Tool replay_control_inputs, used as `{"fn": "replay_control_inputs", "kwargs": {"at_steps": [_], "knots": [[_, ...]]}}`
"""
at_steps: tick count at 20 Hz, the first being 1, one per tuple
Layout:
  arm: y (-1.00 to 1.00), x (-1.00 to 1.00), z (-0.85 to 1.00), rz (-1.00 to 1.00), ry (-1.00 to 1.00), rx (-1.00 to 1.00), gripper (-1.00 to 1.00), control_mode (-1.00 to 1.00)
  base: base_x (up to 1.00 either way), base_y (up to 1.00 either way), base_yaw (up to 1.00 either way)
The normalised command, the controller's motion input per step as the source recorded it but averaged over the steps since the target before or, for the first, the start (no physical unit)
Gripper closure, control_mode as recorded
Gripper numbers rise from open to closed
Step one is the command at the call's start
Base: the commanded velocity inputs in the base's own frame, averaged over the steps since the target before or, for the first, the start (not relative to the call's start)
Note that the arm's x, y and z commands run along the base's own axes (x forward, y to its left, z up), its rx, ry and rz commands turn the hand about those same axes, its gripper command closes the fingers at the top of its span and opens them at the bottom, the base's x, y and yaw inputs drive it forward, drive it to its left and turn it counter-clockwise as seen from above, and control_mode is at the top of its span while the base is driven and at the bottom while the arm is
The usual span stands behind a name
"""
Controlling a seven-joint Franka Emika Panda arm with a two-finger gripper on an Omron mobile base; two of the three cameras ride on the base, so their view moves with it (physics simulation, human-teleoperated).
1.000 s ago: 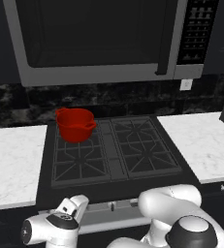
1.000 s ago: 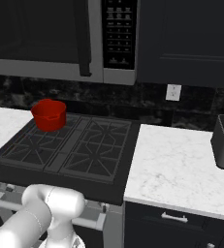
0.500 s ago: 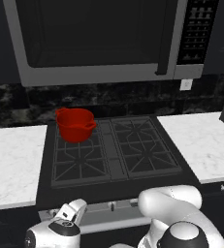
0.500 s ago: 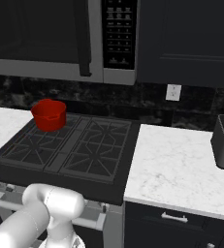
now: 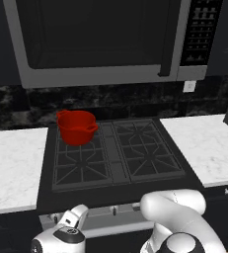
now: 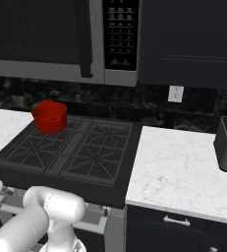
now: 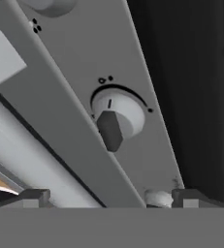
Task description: Turn off the rear left burner of the stove.
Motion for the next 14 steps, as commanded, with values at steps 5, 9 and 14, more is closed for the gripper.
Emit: {"fn": "replay_control_inputs", "kwargs": {"at_steps": [5,9,14], "knots": [[0.03,0.19,-0.27,0.04,-0.01,0.00,-1.00,-1.00,0.00,0.00,0.00],[0.11,0.23,-0.23,0.01,0.00,0.00,-1.00,-1.00,0.00,0.00,0.00],[0.20,0.21,-0.16,0.00,-0.01,0.00,-1.00,-1.00,0.00,0.00,0.00]]}}
